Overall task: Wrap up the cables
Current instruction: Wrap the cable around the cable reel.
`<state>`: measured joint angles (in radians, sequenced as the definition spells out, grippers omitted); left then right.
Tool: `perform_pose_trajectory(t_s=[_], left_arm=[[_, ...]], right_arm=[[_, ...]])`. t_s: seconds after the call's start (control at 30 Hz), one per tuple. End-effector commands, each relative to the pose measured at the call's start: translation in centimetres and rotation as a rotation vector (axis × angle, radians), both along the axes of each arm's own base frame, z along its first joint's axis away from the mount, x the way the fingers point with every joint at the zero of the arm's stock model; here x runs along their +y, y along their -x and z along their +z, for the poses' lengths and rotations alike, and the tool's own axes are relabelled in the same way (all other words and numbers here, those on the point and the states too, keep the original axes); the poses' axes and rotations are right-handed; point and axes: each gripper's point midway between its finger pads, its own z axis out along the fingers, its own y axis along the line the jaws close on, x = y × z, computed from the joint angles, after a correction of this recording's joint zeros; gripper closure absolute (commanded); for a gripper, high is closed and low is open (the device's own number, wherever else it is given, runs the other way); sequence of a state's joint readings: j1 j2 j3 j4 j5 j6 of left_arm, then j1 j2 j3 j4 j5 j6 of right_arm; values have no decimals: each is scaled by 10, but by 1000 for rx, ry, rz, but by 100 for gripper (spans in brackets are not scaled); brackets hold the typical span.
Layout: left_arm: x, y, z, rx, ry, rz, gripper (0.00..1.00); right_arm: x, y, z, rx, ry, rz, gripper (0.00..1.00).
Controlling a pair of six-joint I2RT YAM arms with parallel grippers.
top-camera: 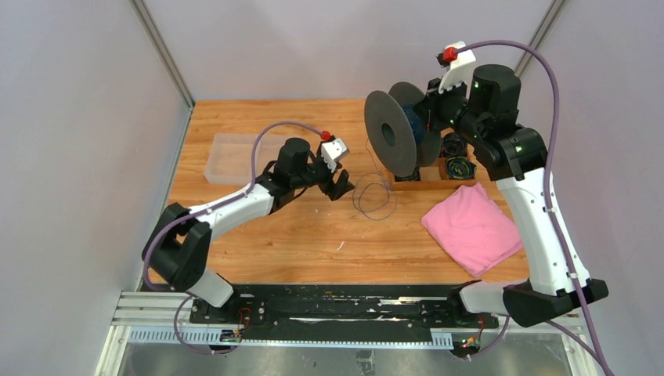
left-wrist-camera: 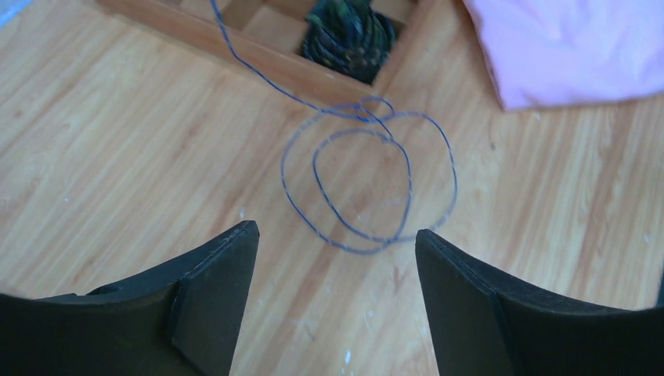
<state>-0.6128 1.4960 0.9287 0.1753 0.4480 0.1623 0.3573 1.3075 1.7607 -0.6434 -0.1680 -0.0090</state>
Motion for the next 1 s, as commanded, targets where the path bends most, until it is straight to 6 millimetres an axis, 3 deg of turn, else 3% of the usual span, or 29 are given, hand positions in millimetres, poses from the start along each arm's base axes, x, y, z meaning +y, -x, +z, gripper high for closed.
perform_pose_trajectory(t_s=[0.0,0.13,0.37,0.43,0.53,0.6,0.67,0.83,0.97], left_arm=[[-19,-50,37,-47,181,112,21],[-29,-77,42,-15,252,133,17],[-61,-93,40,96,355,52,13],[-69,-101,40,121,376,48,18],[-83,-107,38,176,408,17,36],[-88,-102,34,220,429,-4,55],[-89,-91,27,248,446,-25,66],[-75,-53,5,289,473,-35,80],[-77,-18,-2,282,448,-97,93]], right_arm=[[11,23,33,-53,-82,76,99],[17,32,33,-28,-106,113,99],[21,36,29,-1,-120,136,99],[21,36,27,5,-121,136,99],[20,32,26,8,-119,120,99],[18,29,27,5,-117,103,99],[13,24,29,-6,-106,65,99],[2,10,36,-30,-105,-20,99],[-1,1,42,-35,-124,-65,99]])
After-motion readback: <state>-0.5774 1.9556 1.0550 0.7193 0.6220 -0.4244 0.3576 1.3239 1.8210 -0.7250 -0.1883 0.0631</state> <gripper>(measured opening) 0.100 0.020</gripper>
